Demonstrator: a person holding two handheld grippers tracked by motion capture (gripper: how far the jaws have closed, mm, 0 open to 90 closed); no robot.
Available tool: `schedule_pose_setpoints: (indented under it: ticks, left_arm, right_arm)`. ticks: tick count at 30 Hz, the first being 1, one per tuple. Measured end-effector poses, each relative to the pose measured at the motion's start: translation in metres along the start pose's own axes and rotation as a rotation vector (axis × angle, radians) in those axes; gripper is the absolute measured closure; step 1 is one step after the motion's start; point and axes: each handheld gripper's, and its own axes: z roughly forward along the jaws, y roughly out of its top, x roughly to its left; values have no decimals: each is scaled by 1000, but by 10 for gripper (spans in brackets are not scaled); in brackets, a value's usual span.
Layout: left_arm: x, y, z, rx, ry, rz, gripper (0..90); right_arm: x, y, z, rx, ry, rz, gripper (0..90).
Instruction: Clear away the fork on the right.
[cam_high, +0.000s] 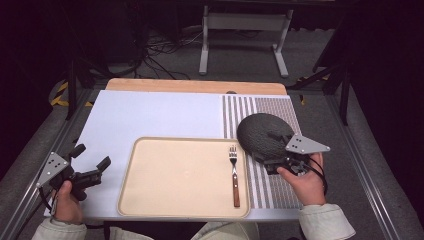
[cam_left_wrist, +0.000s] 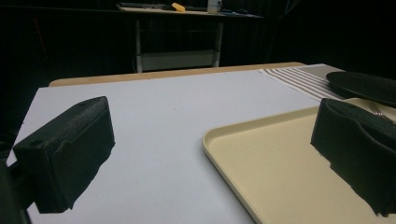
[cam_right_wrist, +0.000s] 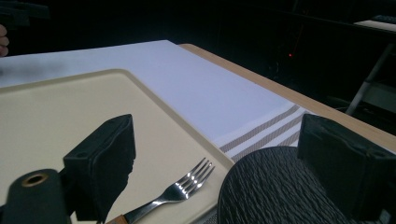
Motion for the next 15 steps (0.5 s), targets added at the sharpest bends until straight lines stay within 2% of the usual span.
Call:
schedule_pose_setpoints:
  ticks: [7, 12, 15]
  left_arm:
    - [0, 0, 0, -1, -1, -1, 0]
    - [0, 1, 0, -6, -1, -3, 0]
    - [0, 1, -1, -7, -2, -1, 0]
  right_arm:
    - [-6, -21, -15, -51, -35, 52, 124]
    - [-9, -39, -28, -84, -85, 76, 129]
    - [-9, -51, -31, -86, -79, 106, 130]
